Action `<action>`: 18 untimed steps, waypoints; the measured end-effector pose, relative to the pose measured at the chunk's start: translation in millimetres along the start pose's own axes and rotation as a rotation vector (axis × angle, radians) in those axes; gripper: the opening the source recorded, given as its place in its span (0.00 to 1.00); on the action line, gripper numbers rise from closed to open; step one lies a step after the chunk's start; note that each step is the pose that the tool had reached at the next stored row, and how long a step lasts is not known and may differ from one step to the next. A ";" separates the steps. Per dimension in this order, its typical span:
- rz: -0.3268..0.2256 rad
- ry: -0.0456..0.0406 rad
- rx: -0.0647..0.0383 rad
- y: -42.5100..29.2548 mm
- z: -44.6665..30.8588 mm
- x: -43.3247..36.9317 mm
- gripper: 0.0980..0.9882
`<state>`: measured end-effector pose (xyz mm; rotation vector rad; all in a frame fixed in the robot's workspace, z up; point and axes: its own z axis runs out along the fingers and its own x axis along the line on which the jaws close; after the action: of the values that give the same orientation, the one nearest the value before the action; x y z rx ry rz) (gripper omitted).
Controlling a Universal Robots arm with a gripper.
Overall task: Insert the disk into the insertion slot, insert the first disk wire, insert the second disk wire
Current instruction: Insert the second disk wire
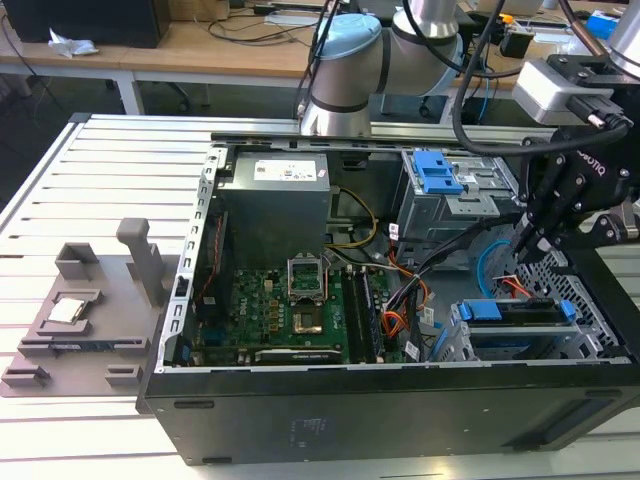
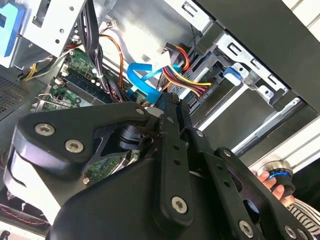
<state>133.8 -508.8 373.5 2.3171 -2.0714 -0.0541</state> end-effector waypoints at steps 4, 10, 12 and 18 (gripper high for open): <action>0.001 0.0001 0.000 1.0 1.4 3.8 0.07; 0.002 0.0000 0.000 2.9 5.7 19.5 0.07; 0.002 0.0000 0.000 3.1 6.8 21.9 0.07; 0.010 -0.0004 0.000 3.2 10.3 23.8 0.07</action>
<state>132.8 -532.9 363.3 2.3070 -2.0828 -0.0543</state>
